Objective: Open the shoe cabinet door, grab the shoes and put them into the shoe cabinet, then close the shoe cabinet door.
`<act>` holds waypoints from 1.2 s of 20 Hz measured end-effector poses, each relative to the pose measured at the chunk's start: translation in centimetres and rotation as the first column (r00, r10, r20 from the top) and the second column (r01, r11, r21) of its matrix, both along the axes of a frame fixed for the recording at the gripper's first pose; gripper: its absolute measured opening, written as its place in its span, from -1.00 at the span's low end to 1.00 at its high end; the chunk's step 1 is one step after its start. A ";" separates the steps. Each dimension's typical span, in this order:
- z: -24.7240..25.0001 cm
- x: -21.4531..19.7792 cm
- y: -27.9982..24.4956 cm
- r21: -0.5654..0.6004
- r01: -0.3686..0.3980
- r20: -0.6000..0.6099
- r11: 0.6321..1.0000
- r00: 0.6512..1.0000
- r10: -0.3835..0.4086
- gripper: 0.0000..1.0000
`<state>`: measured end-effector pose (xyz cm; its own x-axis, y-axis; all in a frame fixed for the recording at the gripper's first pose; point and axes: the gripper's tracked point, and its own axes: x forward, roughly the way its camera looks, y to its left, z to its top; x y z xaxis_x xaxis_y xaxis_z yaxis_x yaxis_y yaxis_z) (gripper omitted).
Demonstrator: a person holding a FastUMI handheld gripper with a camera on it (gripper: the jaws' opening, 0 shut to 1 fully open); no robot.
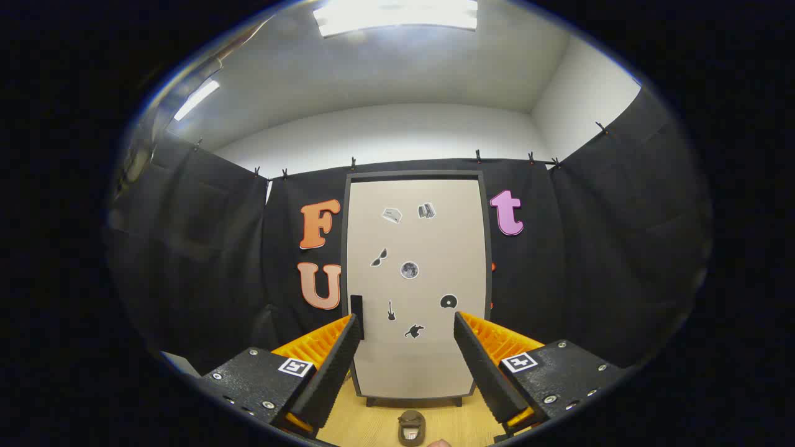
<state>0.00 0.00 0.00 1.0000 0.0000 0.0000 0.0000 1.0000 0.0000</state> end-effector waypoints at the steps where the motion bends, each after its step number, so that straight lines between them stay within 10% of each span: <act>1: 0.1 -0.1 0.0 0.002 0.001 0.005 1.000 1.000 -0.001 0.89; 24: -1.4 1.0 2.3 0.025 -0.021 -0.025 0.999 0.999 0.022 0.90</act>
